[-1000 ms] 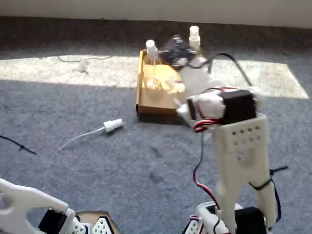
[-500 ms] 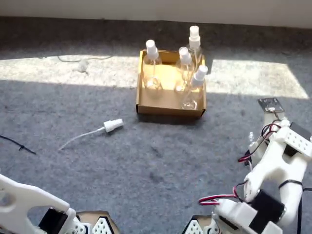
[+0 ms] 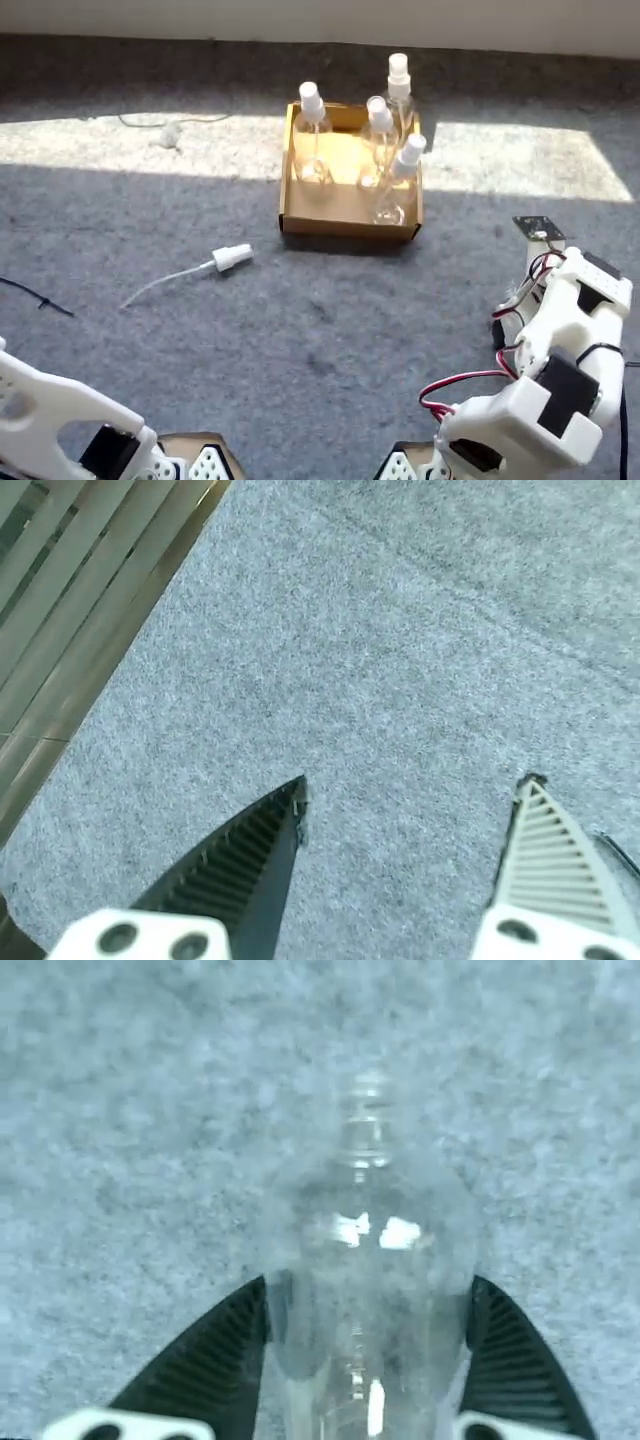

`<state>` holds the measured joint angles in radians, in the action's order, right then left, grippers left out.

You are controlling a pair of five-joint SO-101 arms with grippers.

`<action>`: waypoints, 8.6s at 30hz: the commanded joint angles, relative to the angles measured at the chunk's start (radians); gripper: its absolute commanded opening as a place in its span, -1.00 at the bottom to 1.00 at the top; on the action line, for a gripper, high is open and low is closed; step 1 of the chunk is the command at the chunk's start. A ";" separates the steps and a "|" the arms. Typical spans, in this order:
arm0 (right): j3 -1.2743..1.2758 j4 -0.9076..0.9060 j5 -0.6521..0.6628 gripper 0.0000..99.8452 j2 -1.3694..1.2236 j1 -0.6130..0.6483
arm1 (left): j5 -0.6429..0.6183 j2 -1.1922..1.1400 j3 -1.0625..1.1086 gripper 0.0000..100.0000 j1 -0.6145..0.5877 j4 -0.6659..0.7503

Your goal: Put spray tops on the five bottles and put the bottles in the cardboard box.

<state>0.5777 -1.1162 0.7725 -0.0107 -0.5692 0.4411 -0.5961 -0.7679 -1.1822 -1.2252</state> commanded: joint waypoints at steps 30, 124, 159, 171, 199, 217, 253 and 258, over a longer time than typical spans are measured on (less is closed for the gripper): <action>-0.128 -0.024 -0.112 -0.48 -0.004 0.097 | 0.008 0.016 -0.044 -0.40 0.013 -0.002; 0.513 0.237 -0.118 -0.99 0.957 0.926 | 0.216 0.602 0.506 -0.96 0.963 -0.315; 1.004 0.702 -0.574 -0.99 1.804 1.285 | -0.517 1.290 0.630 -0.99 1.606 0.095; 1.010 0.699 -0.574 -0.99 1.821 1.279 | -0.420 1.291 0.862 -0.99 1.704 0.295; 0.898 0.610 -0.680 -0.99 1.817 1.150 | -0.422 1.458 1.328 -0.71 1.753 0.376; 0.900 0.607 -0.680 -0.99 1.817 1.153 | -0.419 1.449 1.119 -0.68 1.606 0.233; 0.542 0.892 -0.631 -0.99 1.237 1.070 | -0.362 1.458 1.127 -0.68 1.013 -0.023; 0.320 1.033 -0.631 -0.99 0.855 1.072 | -0.362 1.458 1.442 -0.68 0.909 0.118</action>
<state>1.0549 -0.1619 0.1373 1.0602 0.5125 0.0790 0.8493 0.4657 -0.2048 -1.2221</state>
